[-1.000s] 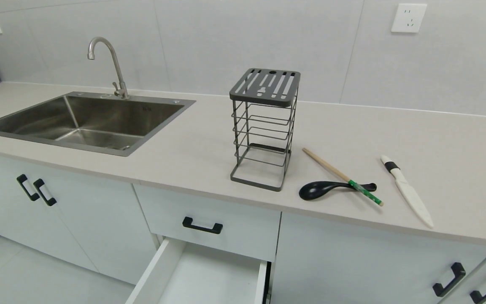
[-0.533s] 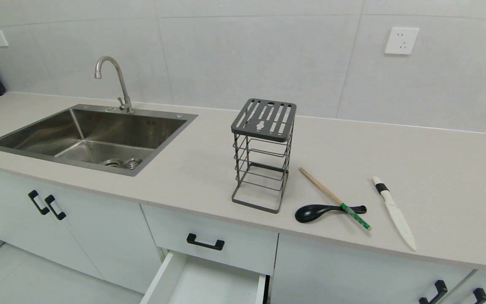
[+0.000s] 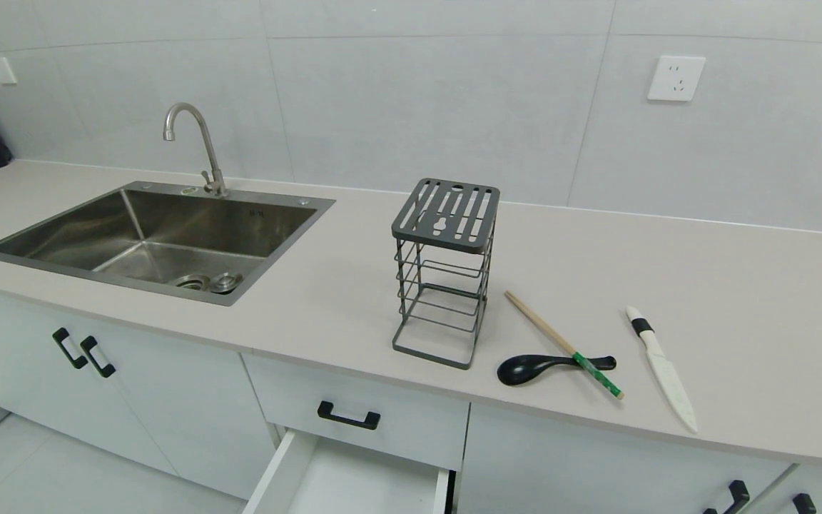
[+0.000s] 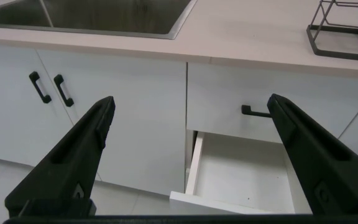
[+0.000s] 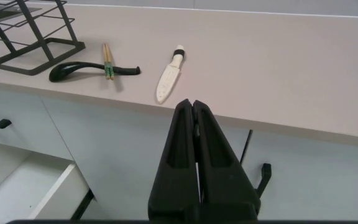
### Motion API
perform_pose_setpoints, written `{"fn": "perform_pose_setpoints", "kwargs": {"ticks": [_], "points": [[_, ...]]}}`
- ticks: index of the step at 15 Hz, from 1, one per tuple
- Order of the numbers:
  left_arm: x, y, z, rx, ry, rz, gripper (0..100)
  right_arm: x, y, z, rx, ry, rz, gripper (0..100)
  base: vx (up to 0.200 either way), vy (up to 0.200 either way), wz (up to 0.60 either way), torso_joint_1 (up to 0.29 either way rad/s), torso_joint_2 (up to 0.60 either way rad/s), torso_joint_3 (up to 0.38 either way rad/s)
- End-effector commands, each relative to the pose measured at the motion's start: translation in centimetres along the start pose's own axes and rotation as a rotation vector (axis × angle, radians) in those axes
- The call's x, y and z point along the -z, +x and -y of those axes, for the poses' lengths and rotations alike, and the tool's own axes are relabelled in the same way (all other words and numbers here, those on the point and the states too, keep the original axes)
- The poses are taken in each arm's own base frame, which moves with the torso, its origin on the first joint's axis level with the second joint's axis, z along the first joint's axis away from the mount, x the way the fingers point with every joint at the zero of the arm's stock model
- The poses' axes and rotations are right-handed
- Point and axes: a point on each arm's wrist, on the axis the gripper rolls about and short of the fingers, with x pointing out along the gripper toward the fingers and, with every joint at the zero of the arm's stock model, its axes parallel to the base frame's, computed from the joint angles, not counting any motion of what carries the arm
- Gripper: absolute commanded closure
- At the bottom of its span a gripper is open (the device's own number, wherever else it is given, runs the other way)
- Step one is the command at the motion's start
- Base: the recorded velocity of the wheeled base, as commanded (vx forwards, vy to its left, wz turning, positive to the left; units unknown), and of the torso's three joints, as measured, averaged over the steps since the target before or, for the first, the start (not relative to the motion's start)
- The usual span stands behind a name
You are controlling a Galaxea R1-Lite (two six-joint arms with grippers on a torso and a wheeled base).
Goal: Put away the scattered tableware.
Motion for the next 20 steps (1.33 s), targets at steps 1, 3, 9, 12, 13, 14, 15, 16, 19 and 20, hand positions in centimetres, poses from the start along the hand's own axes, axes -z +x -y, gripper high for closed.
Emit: {"fn": "perform_pose_setpoints", "kwargs": {"ticks": [1, 3, 9, 12, 13, 14, 15, 16, 19, 20], "points": [[0.0, 0.0, 0.0, 0.0, 0.0, 0.0, 0, 0.0, 0.0, 0.0, 0.0, 0.001, -0.001, 0, 0.0, 0.0, 0.0, 0.0, 0.0, 0.0], [0.0, 0.0, 0.0, 0.0, 0.0, 0.0, 0, 0.0, 0.0, 0.0, 0.0, 0.0, -0.001, 0, 0.0, 0.0, 0.0, 0.0, 0.0, 0.0], [0.0, 0.0, 0.0, 0.0, 0.0, 0.0, 0, 0.0, 0.0, 0.0, -0.002, 0.0, -0.002, 0, 0.0, 0.0, 0.0, 0.0, 0.0, 0.0], [0.0, 0.0, 0.0, 0.0, 0.0, 0.0, 0, 0.0, 0.0, 0.0, -0.007, -0.011, -0.001, 0, 0.0, 0.0, 0.0, 0.0, 0.0, 0.0], [0.0, 0.0, 0.0, 0.0, 0.0, 0.0, 0, -0.2, 0.0, 0.0, -0.006, -0.013, 0.014, 0, 0.0, 0.0, 0.0, 0.0, 0.0, 0.0], [0.0, 0.0, 0.0, 0.0, 0.0, 0.0, 0, -3.9, -1.0, -0.1, 0.005, -0.009, 0.172, 0, 0.0, 0.0, 0.0, 0.0, 0.0, 0.0], [0.0, 0.0, 0.0, 0.0, 0.0, 0.0, 0, -7.9, -1.0, -0.1, 0.005, -0.022, 0.208, 0, 0.0, 0.0, 0.0, 0.0, 0.0, 0.0], [0.0, 0.0, 0.0, 0.0, 0.0, 0.0, 0, -9.4, -0.6, -0.2, -0.047, -0.04, 0.197, 0, 0.0, 0.0, 0.0, 0.0, 0.0, 0.0], [0.0, 0.0, 0.0, 0.0, 0.0, 0.0, 0, -10.9, 1.1, -0.4, -0.204, -0.051, 0.119, 0, 0.0, 0.0, 0.0, 0.0, 0.0, 0.0], [0.0, 0.0, 0.0, 0.0, 0.0, 0.0, 0, -11.9, 3.2, -0.5, -0.276, -0.044, 0.033, 0, 0.0, 0.0, 0.0, 0.0, 0.0, 0.0]]}}
